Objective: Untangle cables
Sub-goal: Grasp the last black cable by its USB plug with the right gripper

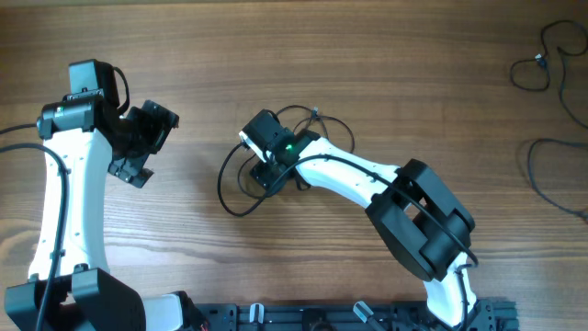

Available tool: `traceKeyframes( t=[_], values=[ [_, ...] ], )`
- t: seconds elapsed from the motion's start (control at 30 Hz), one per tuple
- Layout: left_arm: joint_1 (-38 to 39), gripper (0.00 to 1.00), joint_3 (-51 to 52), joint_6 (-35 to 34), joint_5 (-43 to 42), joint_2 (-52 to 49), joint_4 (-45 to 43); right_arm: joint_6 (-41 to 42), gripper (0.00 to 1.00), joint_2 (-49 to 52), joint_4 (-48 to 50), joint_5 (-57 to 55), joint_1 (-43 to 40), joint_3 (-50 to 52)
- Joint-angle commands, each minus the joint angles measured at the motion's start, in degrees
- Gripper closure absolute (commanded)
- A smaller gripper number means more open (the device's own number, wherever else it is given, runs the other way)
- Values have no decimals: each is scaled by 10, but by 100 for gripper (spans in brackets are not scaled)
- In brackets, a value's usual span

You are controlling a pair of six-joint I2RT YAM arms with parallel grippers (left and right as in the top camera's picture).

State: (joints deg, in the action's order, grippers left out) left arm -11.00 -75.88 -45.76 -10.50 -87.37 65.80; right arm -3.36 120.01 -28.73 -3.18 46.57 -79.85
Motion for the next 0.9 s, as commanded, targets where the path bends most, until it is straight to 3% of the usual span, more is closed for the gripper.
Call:
traceKeyframes(
  t=[0.0,0.1,0.13,0.17,0.27,0.4,0.53,0.67,0.7,0.73,0.87],
  values=[
    [-1,0,-2,7,6,6,0,-12,25,24,2,-24,-3,3],
    [-1,0,-2,7,6,6,0,-12,73,24,2,-24,-5,3],
    [-1,0,-2,7,6,6,0,-12,85,24,2,-24,-5,3],
    [-1,0,-2,7,6,6,0,-11,89,24,3,-25,-5,3],
    [-1,0,-2,7,6,6,0,32,96,18,-12,-43,-7,-4],
    [-1,0,-2,7,6,6,0,80,96,-37,-89,-45,-23,-56],
    [-1,0,-2,7,6,6,0,75,96,-143,-122,-97,-70,-66],
    [-1,0,-2,7,6,6,0,-7,96,-168,-117,-129,-153,-55],
    [-1,0,-2,7,6,6,0,-5,71,-163,-113,-129,-171,-47],
    [-1,0,-2,7,6,6,0,8,0,-154,-114,-129,-189,-43],
    [-1,0,-2,7,6,6,0,33,1,-138,-135,23,-199,-43]
  ],
)
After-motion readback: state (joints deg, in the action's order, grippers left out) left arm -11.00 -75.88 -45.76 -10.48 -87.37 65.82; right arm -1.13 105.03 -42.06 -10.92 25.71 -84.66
